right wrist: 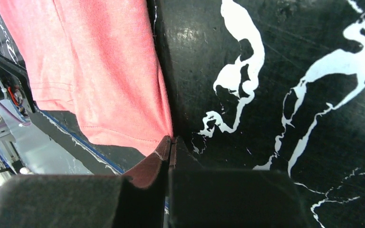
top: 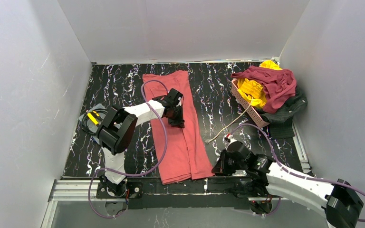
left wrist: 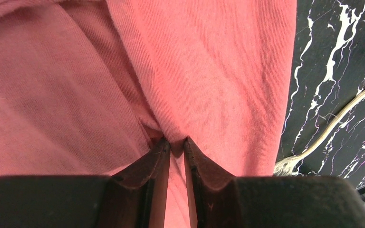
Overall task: Fold and stack the mixed laundry pile
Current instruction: Fold the T-shirt at the center of the board.
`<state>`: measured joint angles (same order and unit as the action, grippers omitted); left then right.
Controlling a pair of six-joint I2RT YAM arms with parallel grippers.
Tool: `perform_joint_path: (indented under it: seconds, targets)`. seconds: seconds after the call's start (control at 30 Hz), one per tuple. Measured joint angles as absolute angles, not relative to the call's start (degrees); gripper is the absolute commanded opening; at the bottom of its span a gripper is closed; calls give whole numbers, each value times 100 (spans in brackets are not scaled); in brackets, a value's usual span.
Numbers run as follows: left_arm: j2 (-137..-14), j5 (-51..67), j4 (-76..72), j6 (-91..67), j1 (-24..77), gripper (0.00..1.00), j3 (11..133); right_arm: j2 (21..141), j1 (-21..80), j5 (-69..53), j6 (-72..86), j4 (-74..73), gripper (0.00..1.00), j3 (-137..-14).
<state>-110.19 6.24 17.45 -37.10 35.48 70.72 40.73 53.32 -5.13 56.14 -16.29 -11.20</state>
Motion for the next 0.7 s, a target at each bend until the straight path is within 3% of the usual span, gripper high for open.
perform_joint_path:
  seconds: [0.27,0.53,0.7]
  targets:
    - [-11028,602,1769,-3728,3551,22,7098,3483,5332,-436,5843,-2075,16,-1068]
    - [-10702,655,1970,-3535,3535,56,7078,3417,5332,-399,5741,-2480,60,-1284]
    - [-9247,690,2340,-3492,3516,62,6711,3791,5332,-276,5417,-2661,72,-1839]
